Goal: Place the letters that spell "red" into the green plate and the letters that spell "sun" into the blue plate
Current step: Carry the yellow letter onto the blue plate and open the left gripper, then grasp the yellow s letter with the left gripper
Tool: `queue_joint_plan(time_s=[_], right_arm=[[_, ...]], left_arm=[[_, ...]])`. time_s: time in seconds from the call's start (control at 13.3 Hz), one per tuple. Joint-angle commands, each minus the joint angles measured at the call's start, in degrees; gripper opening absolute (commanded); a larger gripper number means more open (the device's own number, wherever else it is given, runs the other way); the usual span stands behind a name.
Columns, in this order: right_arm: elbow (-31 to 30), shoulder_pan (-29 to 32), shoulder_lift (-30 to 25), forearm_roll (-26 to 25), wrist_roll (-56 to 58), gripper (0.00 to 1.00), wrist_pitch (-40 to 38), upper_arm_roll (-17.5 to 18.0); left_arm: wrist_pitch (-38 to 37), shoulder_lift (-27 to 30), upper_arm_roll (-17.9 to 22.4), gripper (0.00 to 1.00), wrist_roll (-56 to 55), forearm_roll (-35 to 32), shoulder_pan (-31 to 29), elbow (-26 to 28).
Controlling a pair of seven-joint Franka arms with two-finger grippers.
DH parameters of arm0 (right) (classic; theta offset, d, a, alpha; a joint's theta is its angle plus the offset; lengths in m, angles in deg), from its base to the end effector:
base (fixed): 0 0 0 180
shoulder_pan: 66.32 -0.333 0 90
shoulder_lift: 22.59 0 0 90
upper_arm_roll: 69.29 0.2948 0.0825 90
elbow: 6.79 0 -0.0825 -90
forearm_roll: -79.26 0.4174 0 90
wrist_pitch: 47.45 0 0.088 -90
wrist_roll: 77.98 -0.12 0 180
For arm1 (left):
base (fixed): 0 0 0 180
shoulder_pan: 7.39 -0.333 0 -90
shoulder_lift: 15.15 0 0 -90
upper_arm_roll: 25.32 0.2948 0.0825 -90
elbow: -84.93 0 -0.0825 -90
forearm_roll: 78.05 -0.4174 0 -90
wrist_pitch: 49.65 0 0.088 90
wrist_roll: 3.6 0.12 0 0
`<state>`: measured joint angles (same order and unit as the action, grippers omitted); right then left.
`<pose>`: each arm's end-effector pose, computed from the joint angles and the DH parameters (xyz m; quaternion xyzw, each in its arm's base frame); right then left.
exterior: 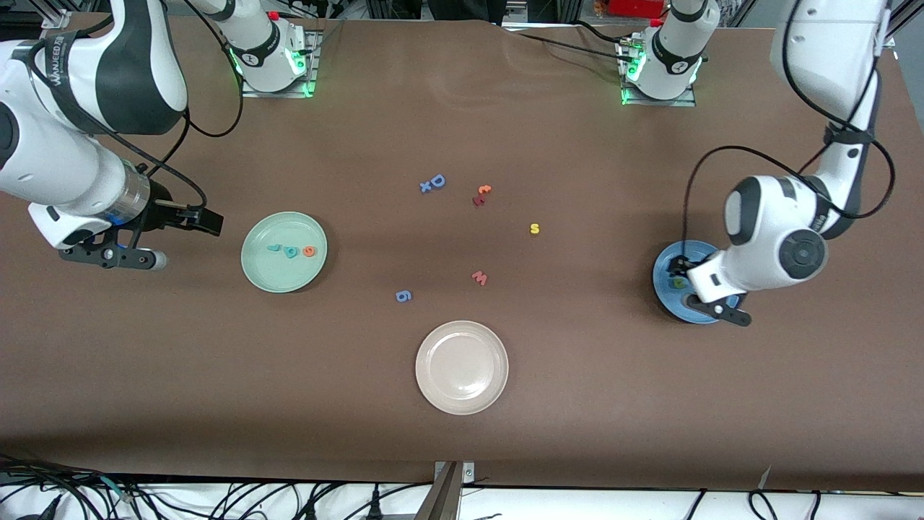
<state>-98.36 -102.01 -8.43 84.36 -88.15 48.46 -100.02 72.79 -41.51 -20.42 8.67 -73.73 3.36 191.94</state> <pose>0.6332 0.0885 0.4514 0.9962 -0.0505 -0.0649 0.0279 0.6251 -0.0687 0.2003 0.9861 -0.1365 -0.0933 0.0157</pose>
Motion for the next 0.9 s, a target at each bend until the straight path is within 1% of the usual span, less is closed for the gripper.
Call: queue_joint_plan(time_s=[0.0, 0.15, 0.3, 0.45, 0.6, 0.82], right_arm=[[-0.01, 0.01, -0.1, 1.05, 1.12, 1.0, -1.25, 0.14], [-0.01, -0.08, 0.25, 0.96, 1.12, 1.0, -1.25, 0.14], [-0.01, -0.26, 0.25, 0.96, 1.21, 1.0, -1.86, 0.23], [-0.01, -0.43, 0.17, 0.96, 1.21, 1.0, -3.62, 0.4], [-0.01, -0.7, 0.34, 0.96, 1.21, 1.0, -3.45, 0.41], [-0.01, -1.22, 1.04, 0.96, 1.03, 1.0, -3.18, 0.84]], left_arm=[[-1.24, 2.98, 0.63, 0.79, -9.95, 4.1, 6.98, 3.02], [-1.15, 2.89, 0.63, 0.79, -13.13, 7.88, 10.59, 3.72], [-0.54, 1.84, 0.63, 0.79, -19.26, 11.67, 14.81, 3.73], [2.7, 0.79, 0.63, 0.79, -25.94, 11.85, 19.29, 3.81], [5.51, -0.62, 0.63, 0.78, -32.01, 11.77, 23.86, 4.25], [12.53, 0.86, 0.63, 0.79, -32.22, 11.15, 25.55, 9.59]])
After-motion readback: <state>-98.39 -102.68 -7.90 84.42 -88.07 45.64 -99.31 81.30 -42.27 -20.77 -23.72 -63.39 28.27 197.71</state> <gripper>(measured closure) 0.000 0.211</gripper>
